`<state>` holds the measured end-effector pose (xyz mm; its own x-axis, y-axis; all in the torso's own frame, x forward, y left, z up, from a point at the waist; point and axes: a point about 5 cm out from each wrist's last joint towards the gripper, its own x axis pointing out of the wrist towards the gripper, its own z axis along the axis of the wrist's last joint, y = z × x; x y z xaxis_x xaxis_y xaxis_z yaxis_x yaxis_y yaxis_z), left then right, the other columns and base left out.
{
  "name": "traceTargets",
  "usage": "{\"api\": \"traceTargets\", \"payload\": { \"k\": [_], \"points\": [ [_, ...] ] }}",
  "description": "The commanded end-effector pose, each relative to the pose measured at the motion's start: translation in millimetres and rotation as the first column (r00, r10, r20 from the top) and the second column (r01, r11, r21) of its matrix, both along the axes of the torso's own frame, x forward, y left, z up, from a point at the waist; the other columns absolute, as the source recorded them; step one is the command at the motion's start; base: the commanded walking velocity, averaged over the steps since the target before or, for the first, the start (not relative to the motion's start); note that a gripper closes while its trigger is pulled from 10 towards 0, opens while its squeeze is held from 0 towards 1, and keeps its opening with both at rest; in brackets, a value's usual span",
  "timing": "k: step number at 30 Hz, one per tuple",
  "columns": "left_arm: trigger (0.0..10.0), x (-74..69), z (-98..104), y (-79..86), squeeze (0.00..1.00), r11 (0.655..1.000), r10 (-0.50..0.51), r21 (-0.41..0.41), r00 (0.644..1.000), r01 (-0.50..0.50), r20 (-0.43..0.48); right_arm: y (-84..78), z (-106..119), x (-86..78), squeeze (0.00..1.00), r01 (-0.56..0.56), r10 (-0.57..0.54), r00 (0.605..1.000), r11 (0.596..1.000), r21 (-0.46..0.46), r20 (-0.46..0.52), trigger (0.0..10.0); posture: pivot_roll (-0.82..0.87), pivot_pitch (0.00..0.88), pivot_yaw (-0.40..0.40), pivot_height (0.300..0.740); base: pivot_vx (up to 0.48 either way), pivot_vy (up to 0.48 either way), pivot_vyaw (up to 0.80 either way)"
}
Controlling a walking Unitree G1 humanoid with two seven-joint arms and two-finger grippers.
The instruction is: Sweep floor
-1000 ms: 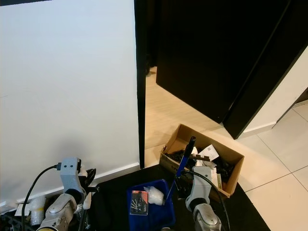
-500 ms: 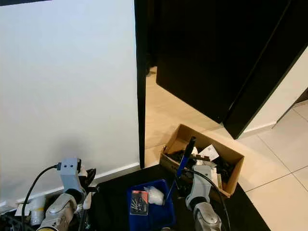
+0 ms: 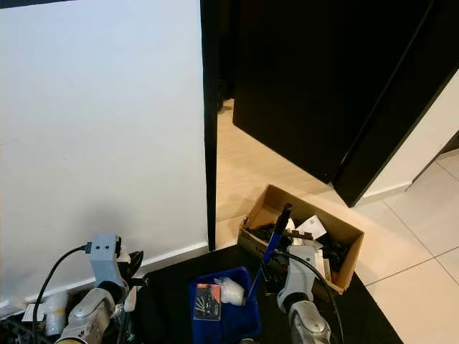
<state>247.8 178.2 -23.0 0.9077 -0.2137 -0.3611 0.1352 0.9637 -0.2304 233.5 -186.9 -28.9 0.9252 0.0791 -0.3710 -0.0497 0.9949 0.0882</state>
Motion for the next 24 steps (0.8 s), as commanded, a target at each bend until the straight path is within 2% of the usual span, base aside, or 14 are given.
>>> {"api": "traceTargets", "payload": {
  "k": [1, 24],
  "points": [
    [10.0, -5.2, -5.8, -2.3, 0.0, 1.0, 0.007, -0.01, 0.999, -0.007, -0.034, -2.1, -2.4, -2.3, 0.0, 0.008, -0.008, 1.0, 1.0, -0.001, -0.019, 10.0, 0.01, 0.066, -0.001, 0.74, 0.0, 0.0, 0.0],
    [10.0, -4.8, -5.5, -1.7, 0.0, 1.0, 0.009, -0.011, 0.999, -0.01, -0.032, -2.0, -2.2, -2.0, 0.0, 0.009, -0.009, 1.0, 1.0, 0.0, -0.017, 10.0, 0.01, 0.074, -0.001, 0.74, 0.0, 0.0, 0.0]
  ]
}}
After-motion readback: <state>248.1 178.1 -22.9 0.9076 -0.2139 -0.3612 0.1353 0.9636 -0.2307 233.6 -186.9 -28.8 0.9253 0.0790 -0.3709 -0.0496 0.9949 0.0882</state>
